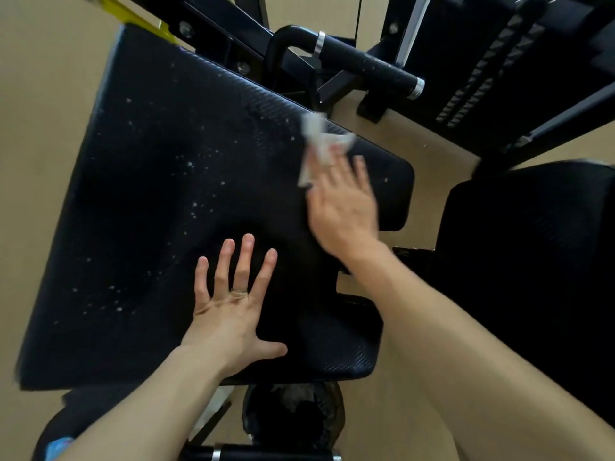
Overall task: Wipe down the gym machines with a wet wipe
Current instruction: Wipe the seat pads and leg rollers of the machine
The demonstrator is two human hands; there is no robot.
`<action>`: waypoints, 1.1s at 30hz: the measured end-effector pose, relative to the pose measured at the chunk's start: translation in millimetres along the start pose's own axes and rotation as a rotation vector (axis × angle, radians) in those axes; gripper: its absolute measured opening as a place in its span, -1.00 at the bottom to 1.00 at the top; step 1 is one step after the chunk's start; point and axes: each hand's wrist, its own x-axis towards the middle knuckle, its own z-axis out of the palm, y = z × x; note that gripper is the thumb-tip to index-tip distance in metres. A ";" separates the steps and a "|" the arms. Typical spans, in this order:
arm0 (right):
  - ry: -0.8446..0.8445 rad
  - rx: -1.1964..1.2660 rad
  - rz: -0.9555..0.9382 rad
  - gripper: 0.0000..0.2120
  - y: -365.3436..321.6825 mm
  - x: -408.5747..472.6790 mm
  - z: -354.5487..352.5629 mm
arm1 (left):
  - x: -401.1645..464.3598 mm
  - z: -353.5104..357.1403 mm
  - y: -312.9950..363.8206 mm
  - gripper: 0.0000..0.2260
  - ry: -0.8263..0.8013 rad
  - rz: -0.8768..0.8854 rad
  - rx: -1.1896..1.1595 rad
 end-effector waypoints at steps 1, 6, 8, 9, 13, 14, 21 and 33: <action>0.006 0.017 0.148 -0.43 18.8 3.1 -0.1 | 0.1 1.1 -0.6 0.28 0.008 0.001 0.001; 0.017 0.214 0.631 -0.45 33.3 -31.1 4.0 | 0.7 3.3 -0.9 0.29 0.061 0.016 -0.011; 0.048 0.257 0.710 -0.44 11.6 -40.1 9.4 | -0.2 4.7 -1.1 0.30 0.069 0.017 -0.015; 0.064 0.249 0.703 -0.43 -1.1 -39.9 10.5 | 0.5 5.1 -1.5 0.30 0.077 0.015 -0.014; 0.016 0.173 0.183 -0.41 -43.1 -52.3 6.7 | 0.5 4.7 -0.5 0.29 0.082 0.003 -0.033; -0.027 0.156 0.045 -0.42 -39.2 -57.9 6.3 | 0.0 4.0 -0.2 0.29 0.090 0.004 -0.034; -0.005 0.174 0.565 -0.44 20.9 -45.0 12.8 | 0.6 9.6 -3.9 0.36 0.122 0.007 0.009; -0.043 0.060 -0.014 -0.46 -13.7 41.7 -15.4 | 1.6 7.3 -2.2 0.28 0.101 0.032 -0.044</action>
